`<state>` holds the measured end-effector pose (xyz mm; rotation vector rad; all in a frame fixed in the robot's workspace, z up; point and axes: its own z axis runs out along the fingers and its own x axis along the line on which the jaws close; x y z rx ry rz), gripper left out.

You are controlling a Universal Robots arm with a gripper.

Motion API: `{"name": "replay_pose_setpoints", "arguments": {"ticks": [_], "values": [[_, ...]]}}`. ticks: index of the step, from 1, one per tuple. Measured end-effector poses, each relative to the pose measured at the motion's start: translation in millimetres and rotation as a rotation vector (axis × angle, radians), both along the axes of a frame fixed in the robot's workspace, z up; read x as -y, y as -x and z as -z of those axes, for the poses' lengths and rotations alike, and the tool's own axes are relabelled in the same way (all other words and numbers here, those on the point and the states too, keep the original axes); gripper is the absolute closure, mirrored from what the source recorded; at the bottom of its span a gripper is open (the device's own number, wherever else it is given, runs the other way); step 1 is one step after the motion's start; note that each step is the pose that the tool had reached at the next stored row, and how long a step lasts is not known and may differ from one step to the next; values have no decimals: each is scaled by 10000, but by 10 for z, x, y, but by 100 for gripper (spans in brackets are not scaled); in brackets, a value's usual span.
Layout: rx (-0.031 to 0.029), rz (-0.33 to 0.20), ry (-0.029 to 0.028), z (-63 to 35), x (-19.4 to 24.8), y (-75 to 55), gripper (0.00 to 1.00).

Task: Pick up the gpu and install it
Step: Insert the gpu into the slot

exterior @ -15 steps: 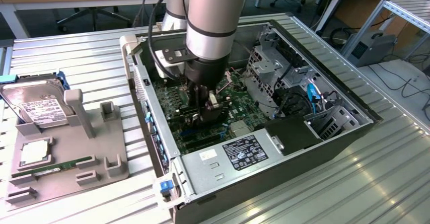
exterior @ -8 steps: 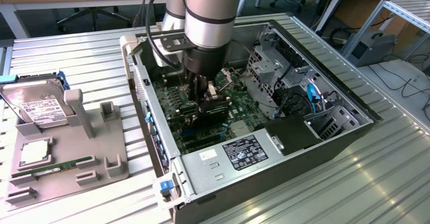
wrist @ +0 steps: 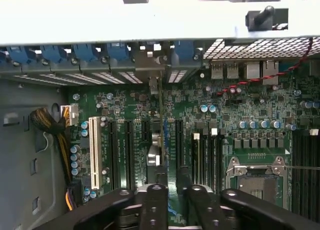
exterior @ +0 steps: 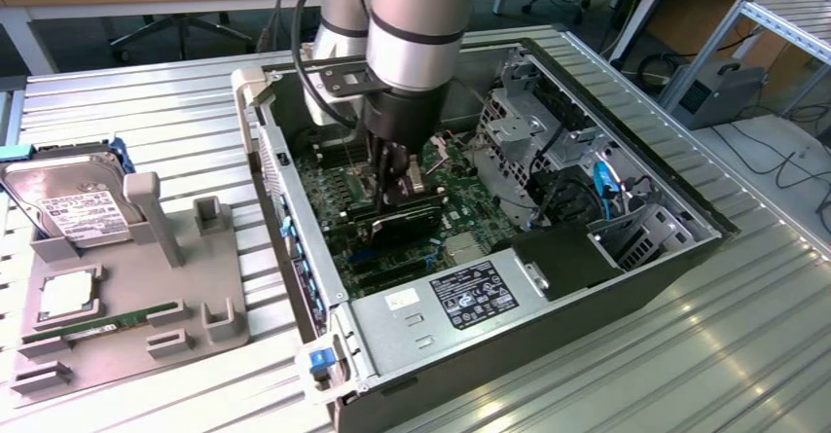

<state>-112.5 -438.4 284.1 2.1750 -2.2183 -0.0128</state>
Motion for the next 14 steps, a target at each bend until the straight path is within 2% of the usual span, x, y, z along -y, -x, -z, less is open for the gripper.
{"name": "replay_pose_setpoints", "arguments": {"ticks": [1,3,4,9,11,14], "values": [[-40,0,4,0,0,-24,84],[-130,-1,8,1,0,-80,84],[-168,0,8,1,0,-105,89],[-359,-1,11,3,0,-241,89],[-383,0,10,3,1,-263,89],[-388,0,12,3,0,-270,89]]}}
